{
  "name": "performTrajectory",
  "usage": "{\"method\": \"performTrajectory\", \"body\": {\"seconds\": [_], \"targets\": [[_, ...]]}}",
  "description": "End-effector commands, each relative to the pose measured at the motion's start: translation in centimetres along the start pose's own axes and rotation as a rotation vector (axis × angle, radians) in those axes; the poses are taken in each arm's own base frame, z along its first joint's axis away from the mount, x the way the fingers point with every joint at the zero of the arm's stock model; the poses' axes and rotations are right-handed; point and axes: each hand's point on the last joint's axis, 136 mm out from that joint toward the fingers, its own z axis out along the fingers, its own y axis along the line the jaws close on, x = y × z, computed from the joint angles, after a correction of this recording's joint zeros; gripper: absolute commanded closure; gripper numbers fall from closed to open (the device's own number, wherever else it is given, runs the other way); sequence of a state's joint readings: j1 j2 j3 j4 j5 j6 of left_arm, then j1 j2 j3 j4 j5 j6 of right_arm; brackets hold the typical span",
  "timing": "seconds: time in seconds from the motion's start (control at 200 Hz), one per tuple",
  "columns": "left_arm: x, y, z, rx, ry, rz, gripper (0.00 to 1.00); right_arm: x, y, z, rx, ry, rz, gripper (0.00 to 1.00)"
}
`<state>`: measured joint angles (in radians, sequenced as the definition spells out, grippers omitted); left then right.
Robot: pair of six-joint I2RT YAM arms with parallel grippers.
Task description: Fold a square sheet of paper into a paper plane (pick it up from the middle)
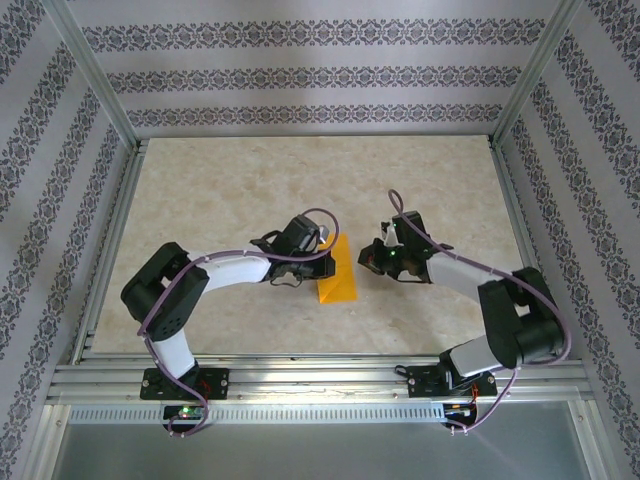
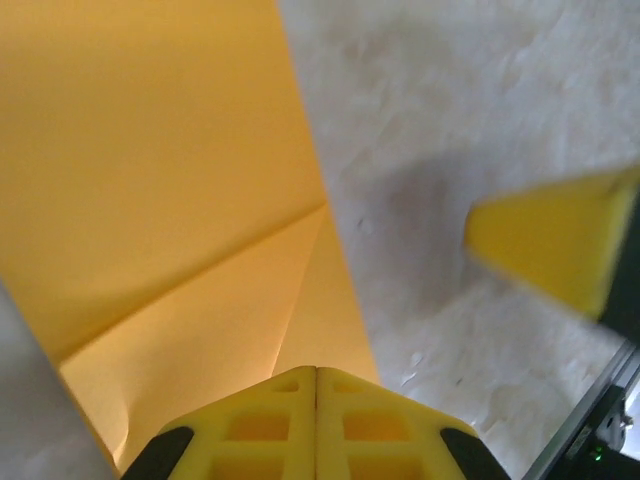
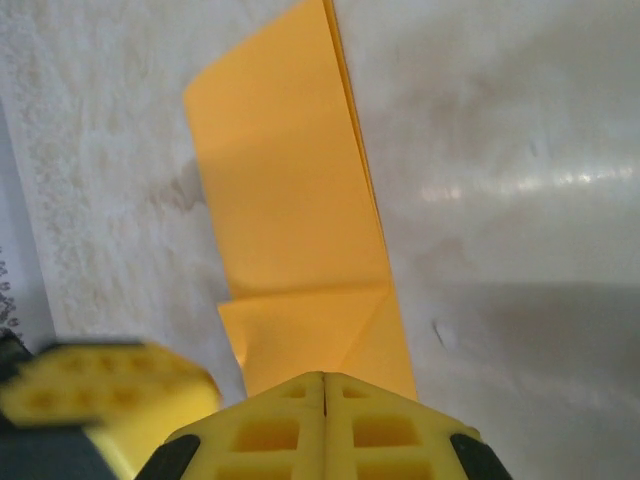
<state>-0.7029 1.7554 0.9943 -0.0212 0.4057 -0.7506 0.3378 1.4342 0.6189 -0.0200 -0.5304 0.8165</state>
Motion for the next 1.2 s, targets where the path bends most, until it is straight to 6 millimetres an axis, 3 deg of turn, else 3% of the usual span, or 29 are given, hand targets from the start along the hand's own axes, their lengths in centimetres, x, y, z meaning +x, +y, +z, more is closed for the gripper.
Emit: {"method": "performTrajectory", "body": {"seconds": [0.0, 0.375, 0.55, 0.724, 0.994, 1.194], "targets": [[0.1, 3.5, -0.1, -0.118, 0.049, -0.021, 0.98, 2.3, -1.1, -0.4, 0.008, 0.048, 0.067, 0.96], [0.8, 4.9, 1.4, -0.117, 0.124, -0.001, 0.99, 6.5, -0.2, 1.1, 0.008, 0.198, 0.047, 0.89], [1.8, 6.2, 1.9, -0.151, 0.157, 0.000, 0.99, 7.7, -2.2, 1.7, 0.126, 0.234, 0.060, 0.87], [2.7, 6.7, 1.9, -0.151, 0.171, -0.015, 1.00, 7.5, -2.9, 1.9, 0.151, 0.220, 0.064, 0.79], [2.7, 6.5, 1.8, -0.141, 0.168, -0.019, 1.00, 6.8, -2.4, 2.7, 0.137, 0.210, 0.065, 0.74], [2.8, 6.5, 1.8, -0.139, 0.167, -0.022, 1.00, 5.7, -0.5, 3.0, 0.059, 0.171, 0.053, 0.69]]}}
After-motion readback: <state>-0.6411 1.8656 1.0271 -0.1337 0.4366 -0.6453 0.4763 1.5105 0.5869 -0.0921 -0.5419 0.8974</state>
